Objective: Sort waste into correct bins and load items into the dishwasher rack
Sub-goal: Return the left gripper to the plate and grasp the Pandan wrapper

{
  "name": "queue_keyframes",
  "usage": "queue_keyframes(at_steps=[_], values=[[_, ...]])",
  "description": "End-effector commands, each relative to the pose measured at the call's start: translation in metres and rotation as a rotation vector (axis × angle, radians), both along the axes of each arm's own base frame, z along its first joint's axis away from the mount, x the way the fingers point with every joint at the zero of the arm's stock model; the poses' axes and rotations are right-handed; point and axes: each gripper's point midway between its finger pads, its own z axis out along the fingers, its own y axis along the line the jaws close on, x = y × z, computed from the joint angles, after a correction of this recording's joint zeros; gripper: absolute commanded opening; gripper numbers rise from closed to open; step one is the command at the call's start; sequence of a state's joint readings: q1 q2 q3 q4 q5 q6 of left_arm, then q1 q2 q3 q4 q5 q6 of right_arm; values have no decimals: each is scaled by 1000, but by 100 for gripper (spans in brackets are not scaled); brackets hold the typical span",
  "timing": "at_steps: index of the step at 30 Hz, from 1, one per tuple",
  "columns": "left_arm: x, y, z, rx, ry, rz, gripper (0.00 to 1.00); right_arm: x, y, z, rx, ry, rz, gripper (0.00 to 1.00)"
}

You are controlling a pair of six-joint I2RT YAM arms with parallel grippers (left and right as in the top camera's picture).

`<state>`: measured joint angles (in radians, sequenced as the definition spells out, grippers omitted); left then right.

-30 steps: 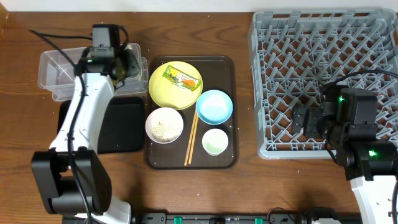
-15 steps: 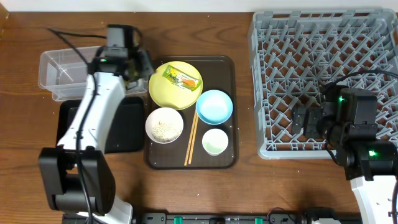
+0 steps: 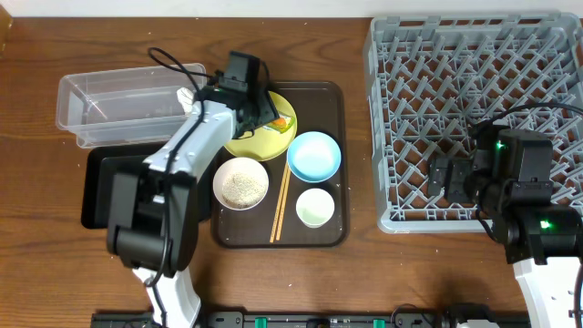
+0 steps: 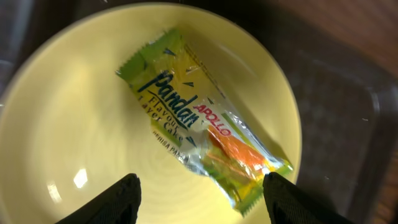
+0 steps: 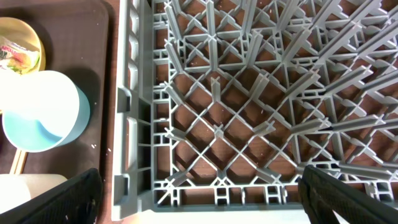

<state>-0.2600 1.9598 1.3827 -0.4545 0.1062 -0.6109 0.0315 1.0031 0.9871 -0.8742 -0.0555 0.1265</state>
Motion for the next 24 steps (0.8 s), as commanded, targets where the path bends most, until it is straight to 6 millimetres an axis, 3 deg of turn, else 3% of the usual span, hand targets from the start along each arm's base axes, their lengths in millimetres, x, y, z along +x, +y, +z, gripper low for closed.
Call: queue_keyframes(at_steps=[1,9,24], values=[[5,-2,-9,-15,10,38,66,0,5,4,9,-9,11,99],[6,-2,-32,-45,54,124,67,0,5,4,9,-9,11,99],[16,-11,-36,-81,29,174,67,0,5,4,9,-10,11,99]])
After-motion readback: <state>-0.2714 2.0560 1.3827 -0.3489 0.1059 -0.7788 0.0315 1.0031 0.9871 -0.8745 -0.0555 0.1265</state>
